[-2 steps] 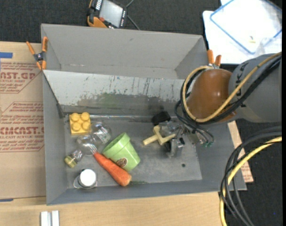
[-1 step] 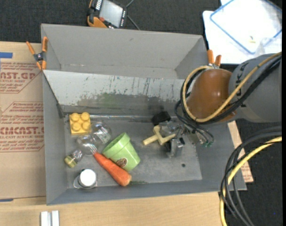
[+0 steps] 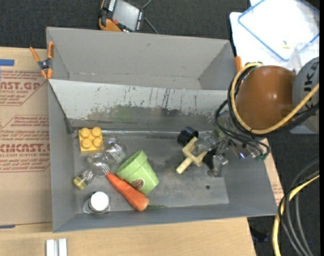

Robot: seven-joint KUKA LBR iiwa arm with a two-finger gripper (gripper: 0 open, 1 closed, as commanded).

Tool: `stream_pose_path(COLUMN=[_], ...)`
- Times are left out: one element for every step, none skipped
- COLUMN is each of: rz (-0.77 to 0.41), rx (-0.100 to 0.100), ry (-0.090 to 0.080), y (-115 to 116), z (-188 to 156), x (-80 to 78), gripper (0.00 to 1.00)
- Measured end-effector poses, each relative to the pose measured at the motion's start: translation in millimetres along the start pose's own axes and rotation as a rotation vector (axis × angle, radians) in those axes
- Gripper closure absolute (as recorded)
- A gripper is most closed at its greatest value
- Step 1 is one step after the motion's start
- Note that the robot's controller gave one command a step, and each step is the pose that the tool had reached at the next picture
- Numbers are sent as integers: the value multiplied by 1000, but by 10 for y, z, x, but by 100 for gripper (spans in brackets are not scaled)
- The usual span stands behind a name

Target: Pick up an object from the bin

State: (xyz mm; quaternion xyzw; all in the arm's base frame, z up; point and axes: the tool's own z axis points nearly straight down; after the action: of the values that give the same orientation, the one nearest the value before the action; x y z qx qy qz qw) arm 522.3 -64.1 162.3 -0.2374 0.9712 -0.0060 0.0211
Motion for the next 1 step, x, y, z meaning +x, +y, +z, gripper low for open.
stream_pose_path(rz=[188], rx=[0], ry=[-1], y=[-82], z=[-416], x=[-253], gripper=[100])
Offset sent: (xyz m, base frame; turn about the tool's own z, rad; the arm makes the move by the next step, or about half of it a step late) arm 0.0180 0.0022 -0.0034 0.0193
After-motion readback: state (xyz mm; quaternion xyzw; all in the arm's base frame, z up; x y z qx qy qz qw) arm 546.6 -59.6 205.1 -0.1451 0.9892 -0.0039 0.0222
